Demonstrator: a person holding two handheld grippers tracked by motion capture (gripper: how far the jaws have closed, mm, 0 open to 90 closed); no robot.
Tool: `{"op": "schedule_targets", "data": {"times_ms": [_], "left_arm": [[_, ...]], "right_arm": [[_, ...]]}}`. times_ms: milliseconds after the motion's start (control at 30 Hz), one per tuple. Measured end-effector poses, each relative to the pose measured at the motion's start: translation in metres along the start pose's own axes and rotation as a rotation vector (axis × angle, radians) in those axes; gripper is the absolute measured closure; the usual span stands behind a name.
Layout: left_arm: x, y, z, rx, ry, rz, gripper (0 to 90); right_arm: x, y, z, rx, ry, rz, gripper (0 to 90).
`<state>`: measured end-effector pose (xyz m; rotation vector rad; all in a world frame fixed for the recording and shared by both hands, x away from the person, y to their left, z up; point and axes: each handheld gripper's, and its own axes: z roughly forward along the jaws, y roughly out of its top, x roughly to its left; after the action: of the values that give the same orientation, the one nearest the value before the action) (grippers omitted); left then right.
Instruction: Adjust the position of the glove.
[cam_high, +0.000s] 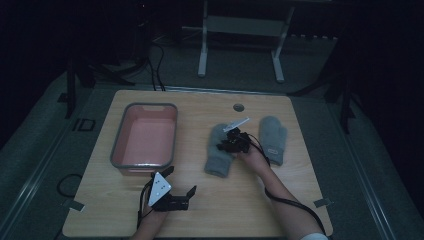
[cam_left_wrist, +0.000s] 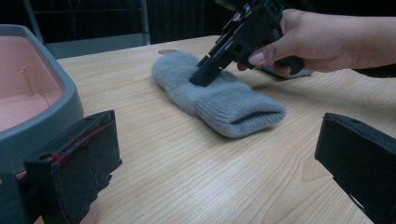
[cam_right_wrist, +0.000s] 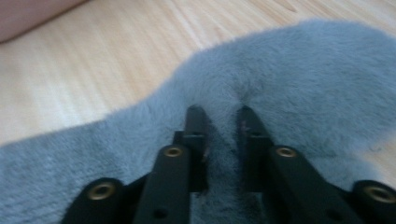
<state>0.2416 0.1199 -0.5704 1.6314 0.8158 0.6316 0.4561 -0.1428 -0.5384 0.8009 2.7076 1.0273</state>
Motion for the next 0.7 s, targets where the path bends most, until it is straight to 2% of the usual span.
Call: {"op": "schedule_targets", "data": {"times_ms": [167, 400, 467, 567, 700], "left_arm": [[0.001, 0.000, 0.000, 0.000, 0.001, -0.005, 0.3], [0.000, 0.000, 0.000, 0.001, 0.004, -0.004, 0.3], [0.000, 0.000, 0.000, 0.001, 0.005, -0.006, 0.3], [0.000, 0.000, 0.000, 0.001, 0.005, -0.007, 0.4], [0.000, 0.000, 0.000, 0.001, 0.005, -0.007, 0.3]], "right_arm": [[0.008, -0.001, -0.018, -0.024, 0.061, -0.034, 81.4], [0.023, -0.004, -0.060, -0.099, 0.166, -0.117, 81.3], [0.025, -0.005, -0.067, -0.103, 0.173, -0.135, 81.3], [0.026, -0.010, -0.071, -0.110, 0.167, -0.128, 81.2], [0.024, -0.021, -0.056, -0.089, 0.169, -0.103, 81.0]]}}
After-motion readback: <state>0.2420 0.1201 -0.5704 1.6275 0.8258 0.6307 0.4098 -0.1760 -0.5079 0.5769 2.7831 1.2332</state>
